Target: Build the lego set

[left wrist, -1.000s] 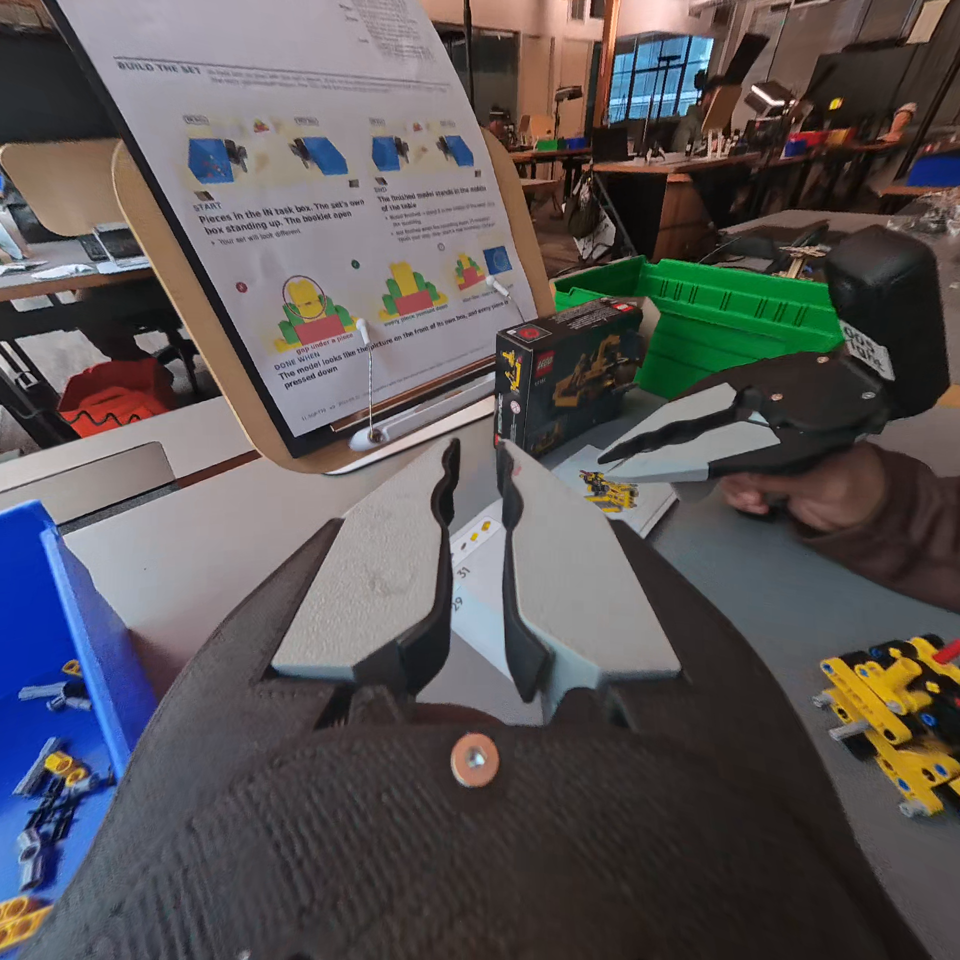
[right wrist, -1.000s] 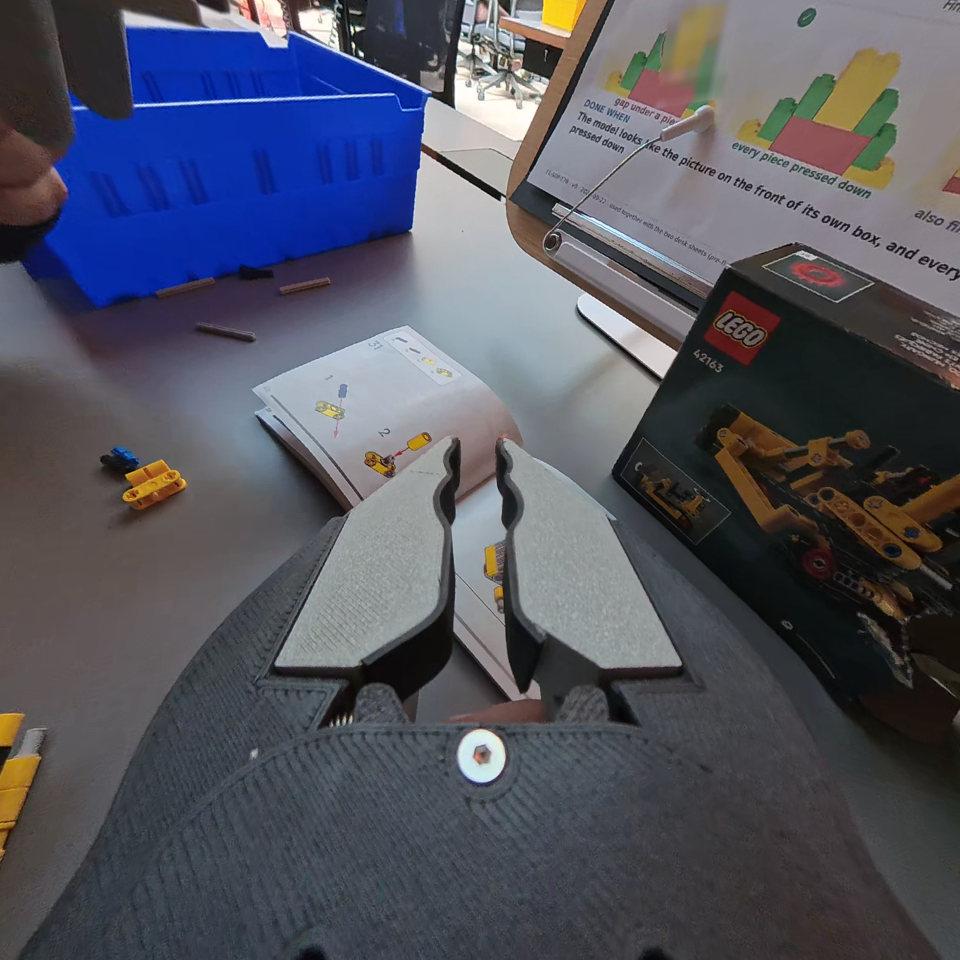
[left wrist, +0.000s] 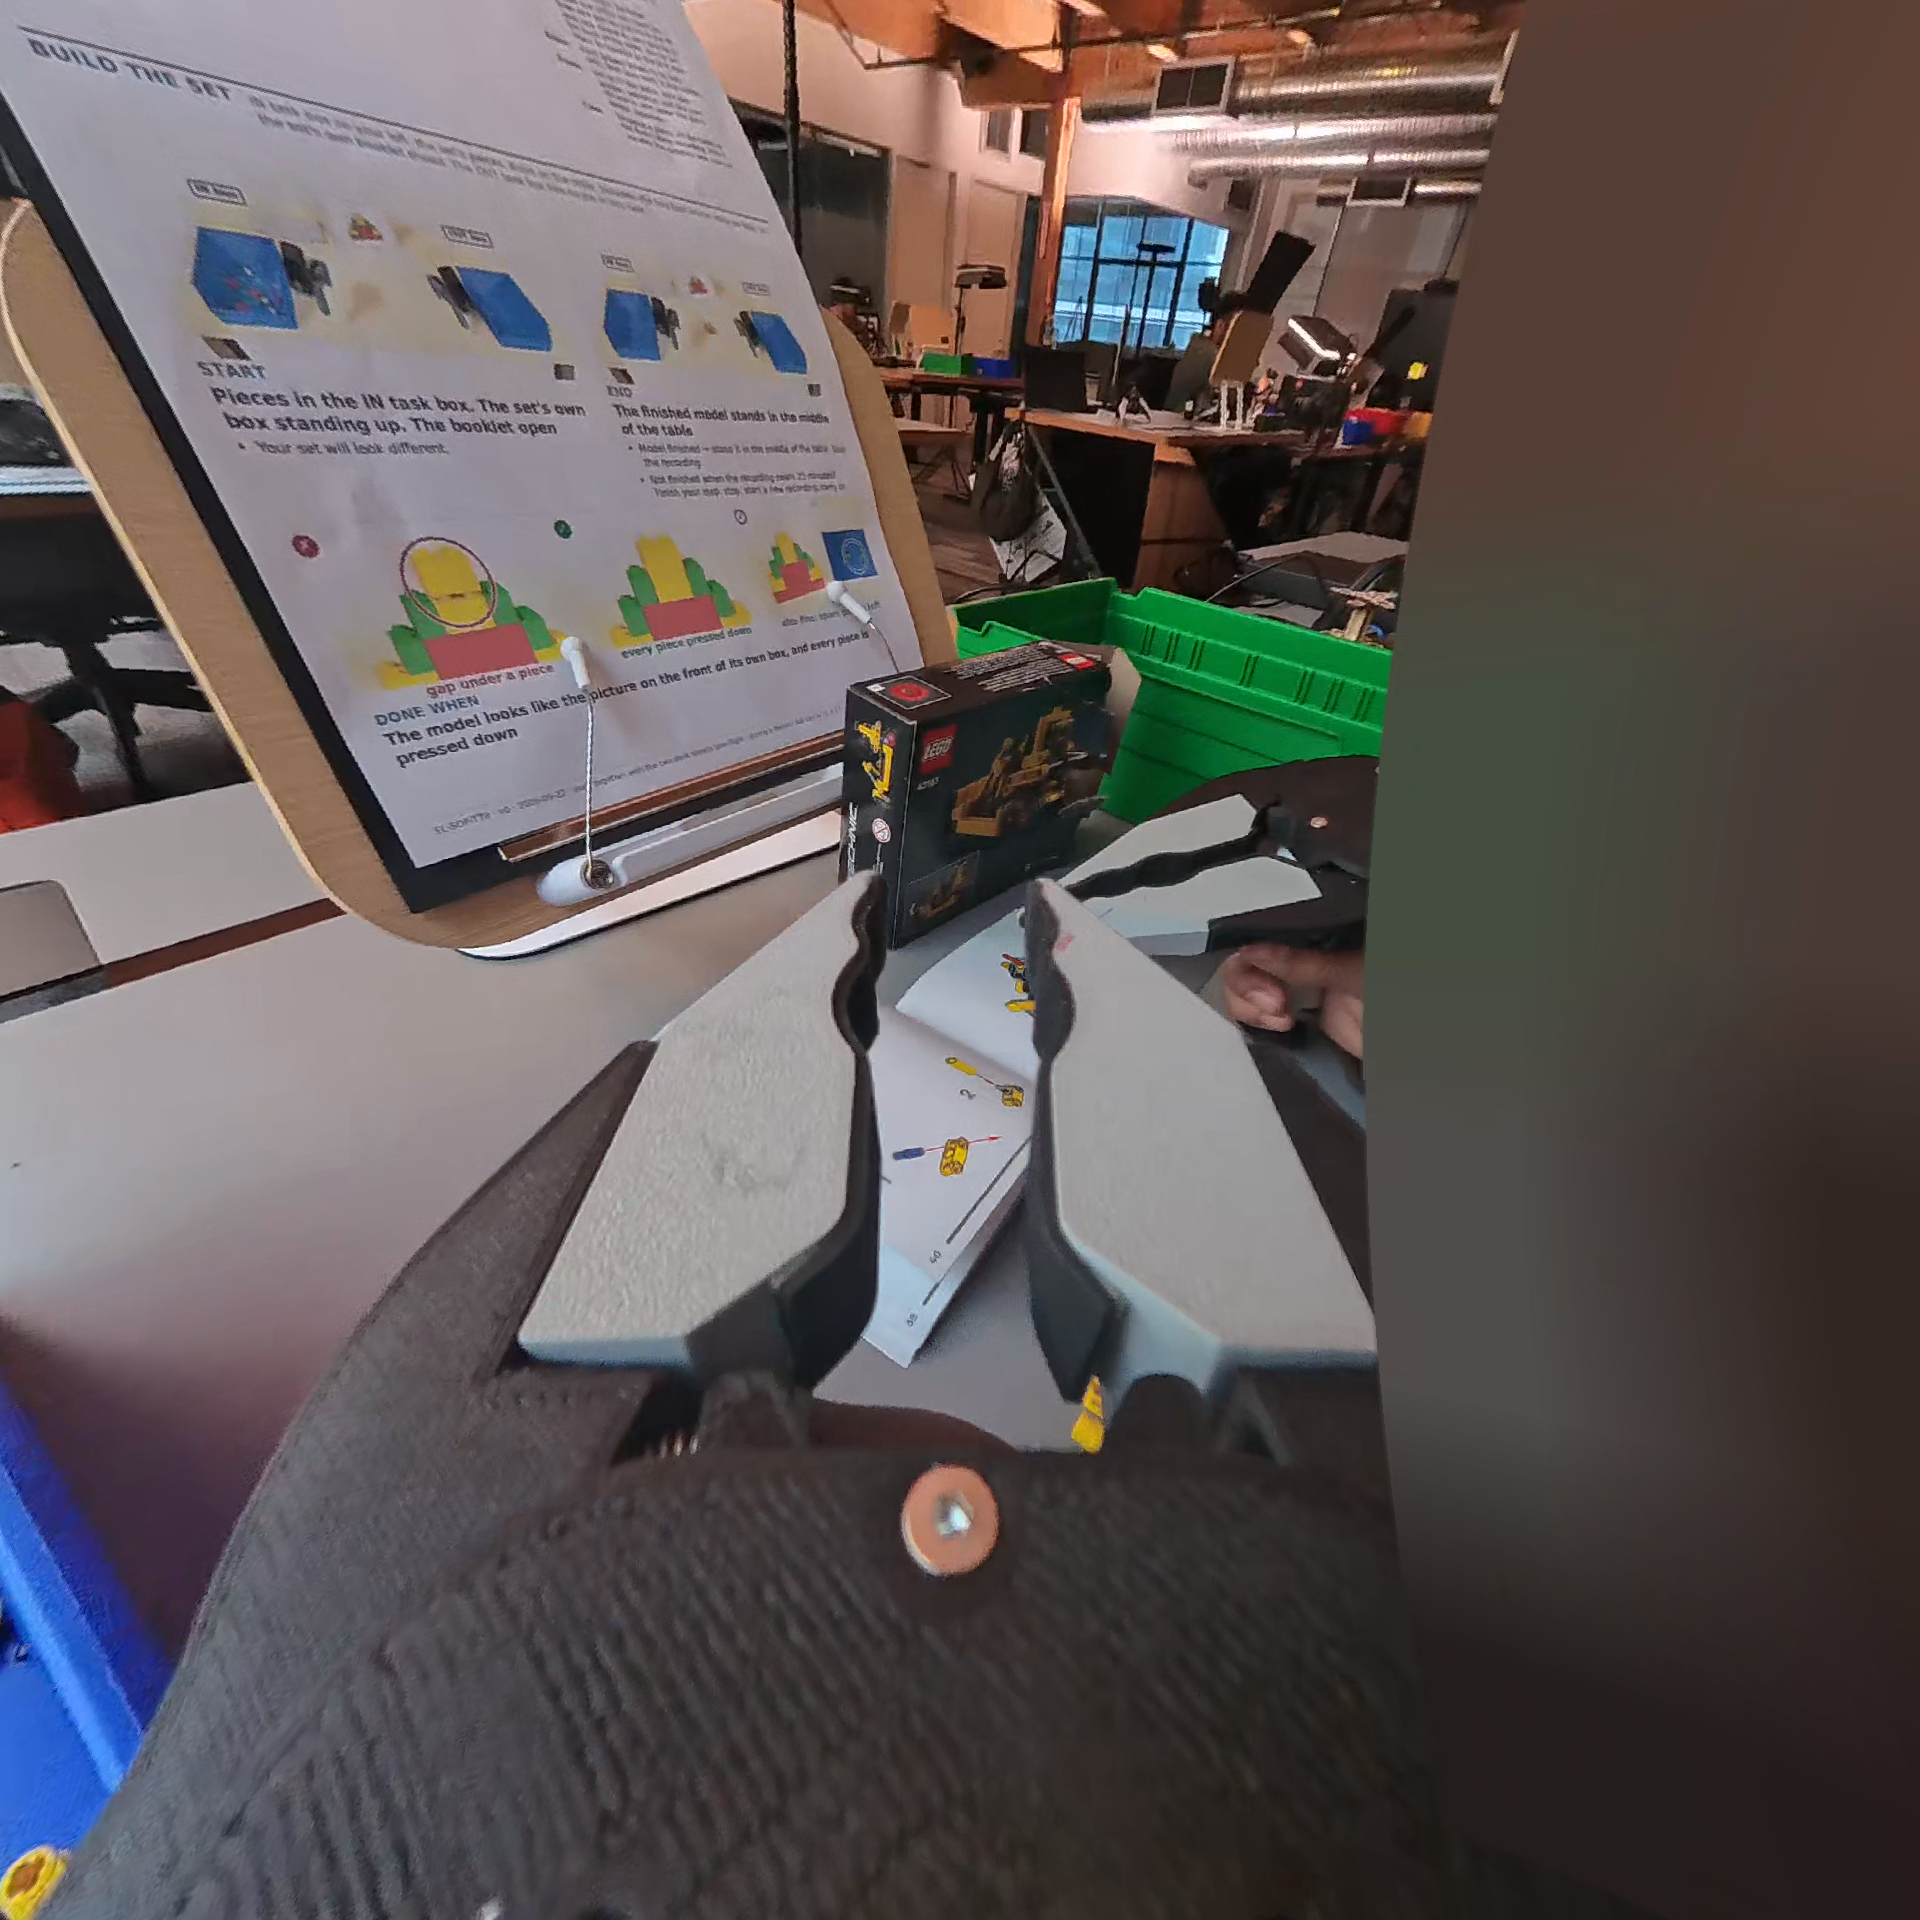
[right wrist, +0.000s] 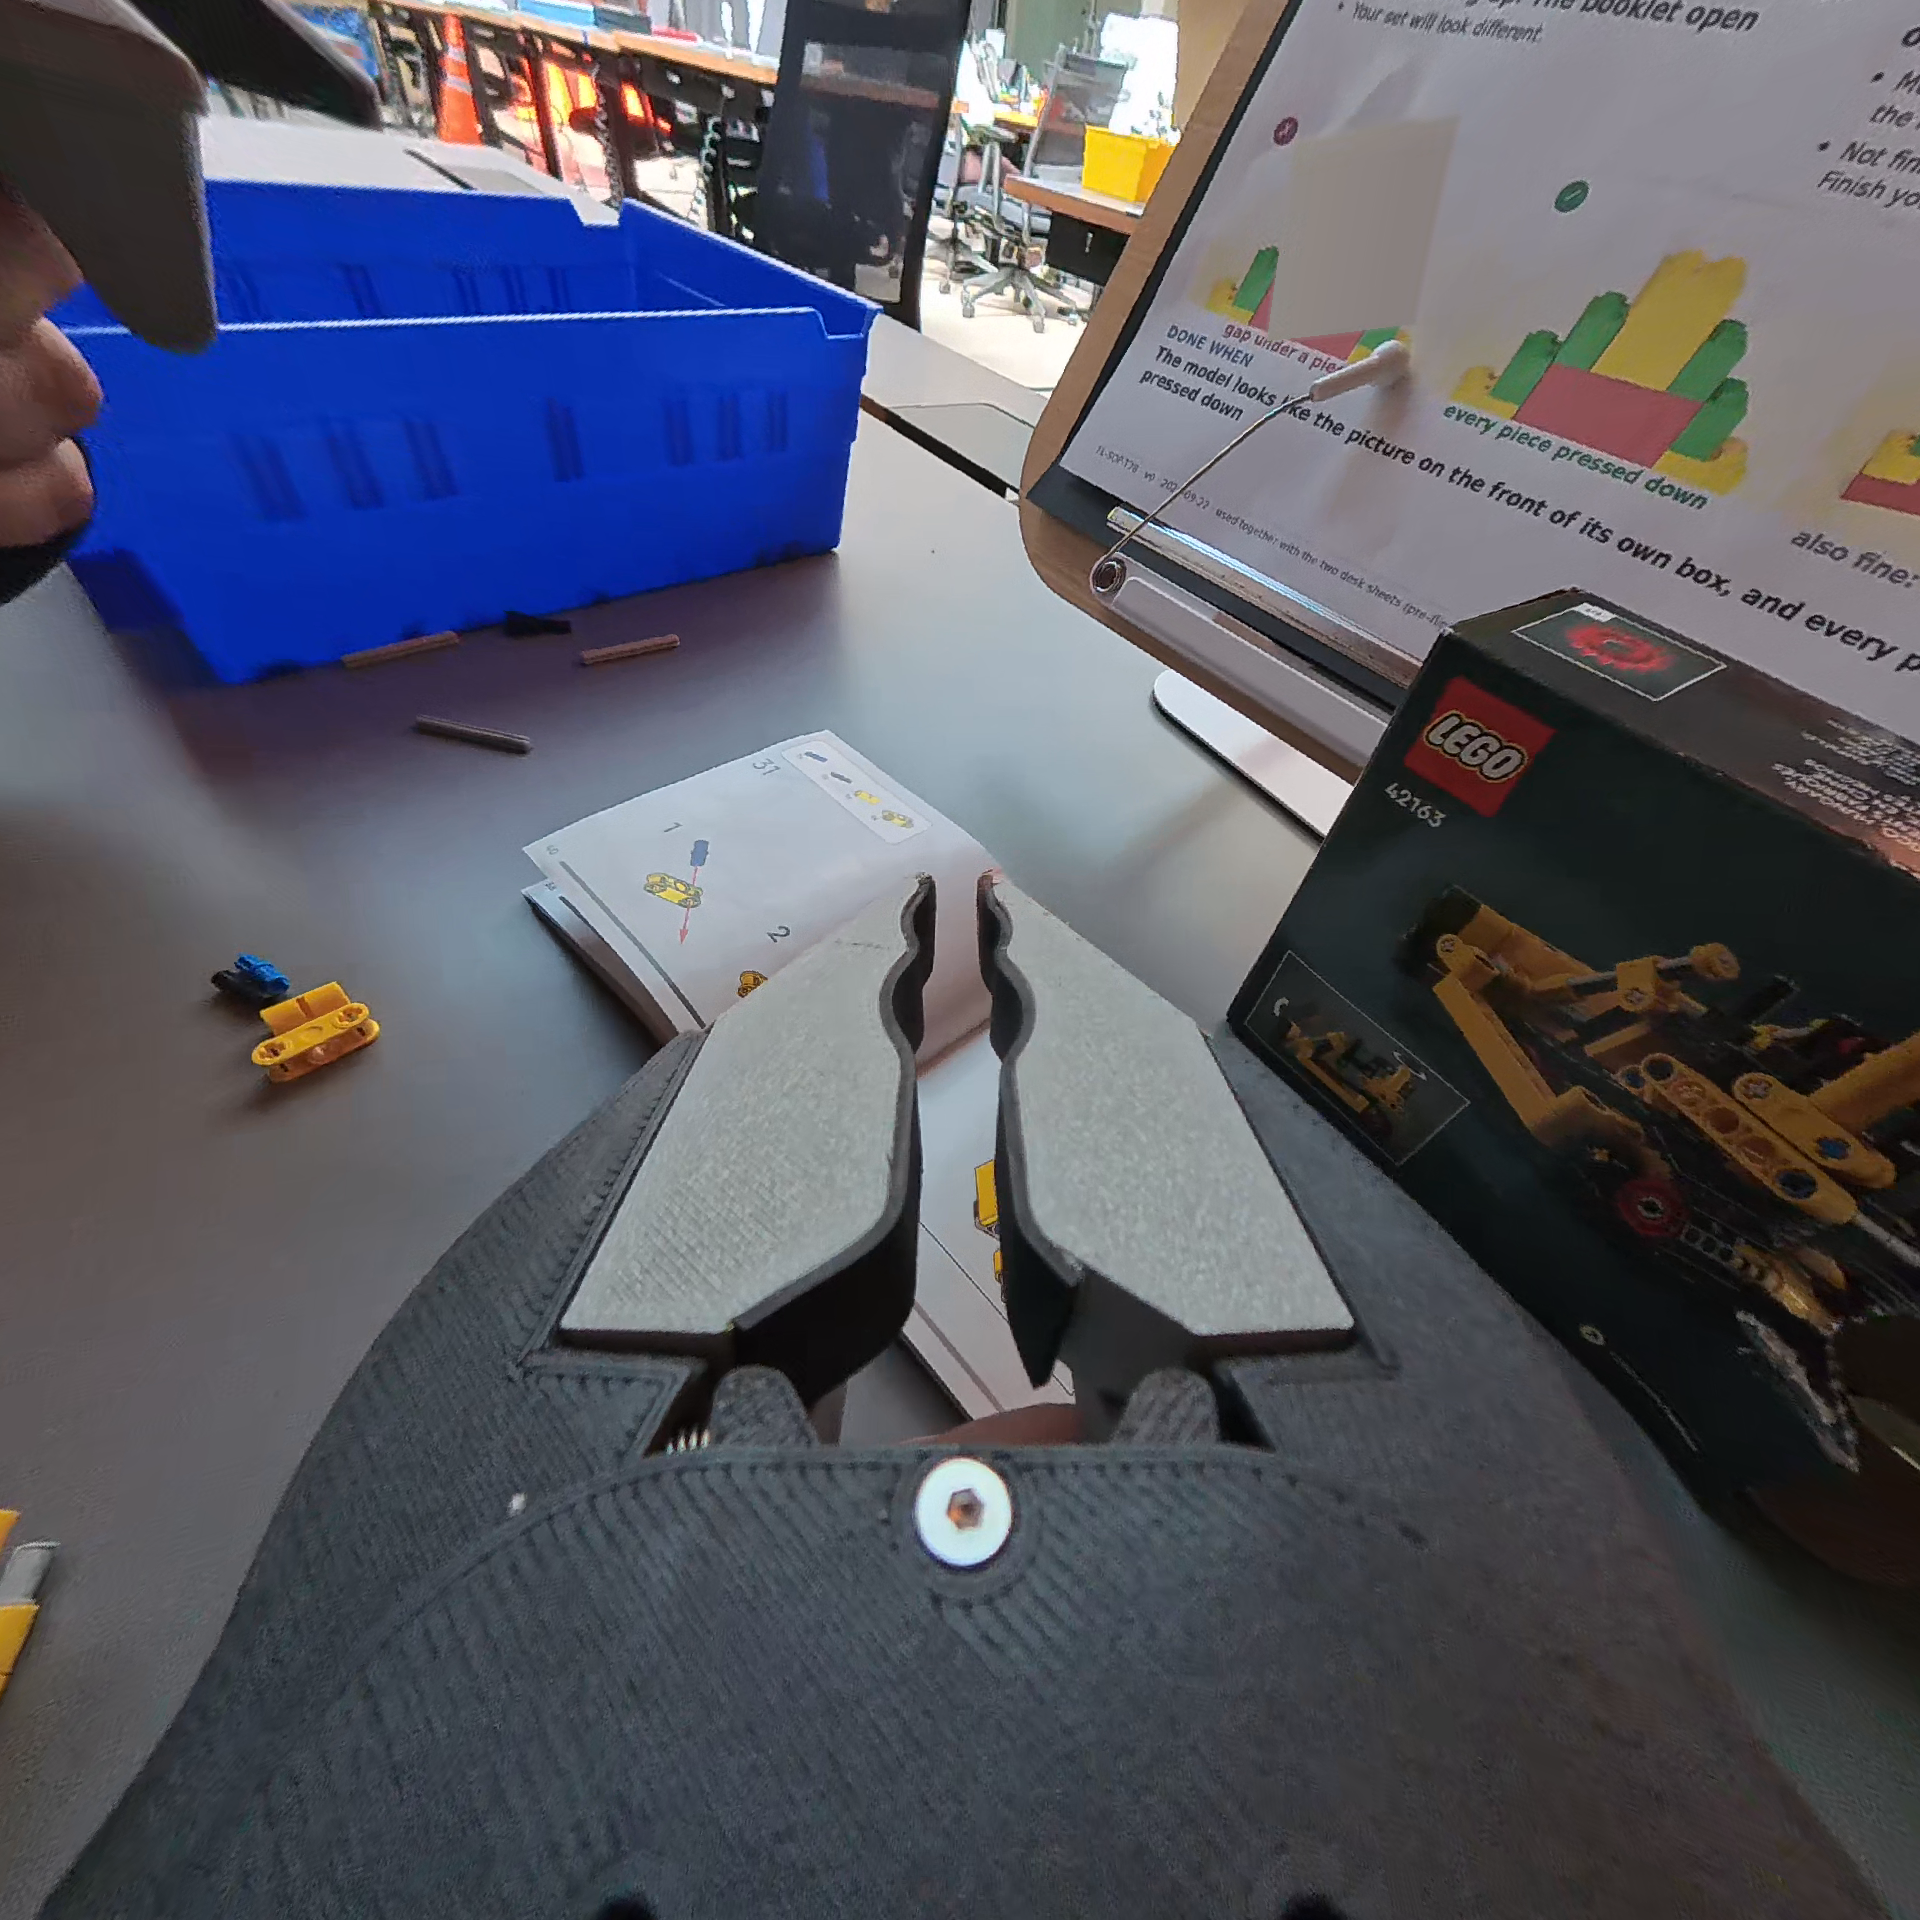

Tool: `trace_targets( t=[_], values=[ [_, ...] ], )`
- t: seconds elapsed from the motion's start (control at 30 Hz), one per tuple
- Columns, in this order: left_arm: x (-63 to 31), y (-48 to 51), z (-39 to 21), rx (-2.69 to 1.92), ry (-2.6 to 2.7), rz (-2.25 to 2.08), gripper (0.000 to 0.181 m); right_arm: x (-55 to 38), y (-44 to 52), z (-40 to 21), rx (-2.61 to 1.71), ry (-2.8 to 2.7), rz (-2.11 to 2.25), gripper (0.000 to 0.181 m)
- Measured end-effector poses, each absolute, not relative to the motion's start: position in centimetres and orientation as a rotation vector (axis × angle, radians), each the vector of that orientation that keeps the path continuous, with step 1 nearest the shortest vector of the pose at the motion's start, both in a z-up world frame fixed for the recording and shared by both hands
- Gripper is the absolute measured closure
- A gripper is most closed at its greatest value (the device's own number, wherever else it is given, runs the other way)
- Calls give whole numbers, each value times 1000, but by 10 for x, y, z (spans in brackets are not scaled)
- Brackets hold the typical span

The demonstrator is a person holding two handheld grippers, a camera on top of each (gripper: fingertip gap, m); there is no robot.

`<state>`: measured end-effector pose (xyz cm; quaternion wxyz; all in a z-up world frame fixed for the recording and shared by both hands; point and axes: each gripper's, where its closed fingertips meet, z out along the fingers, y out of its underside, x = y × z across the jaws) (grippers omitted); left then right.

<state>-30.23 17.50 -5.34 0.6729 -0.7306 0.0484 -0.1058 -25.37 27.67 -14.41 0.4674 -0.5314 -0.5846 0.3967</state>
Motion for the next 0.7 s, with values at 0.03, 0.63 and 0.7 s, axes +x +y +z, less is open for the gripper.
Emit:
trace_targets(
  t=[0.03,0.63,0.7],
  values=[
    [-301,176,-55,-1651,115,-231,157,-254,277,-144,-1306,-1433,978,177],
    [-294,186,-89,-1788,143,-276,154,-252,279,-144,-1313,-1435,1002,174],
    [-294,188,-94,-1807,156,-257,154,-252,277,-145,-1306,-1451,1009,174]
  ],
)
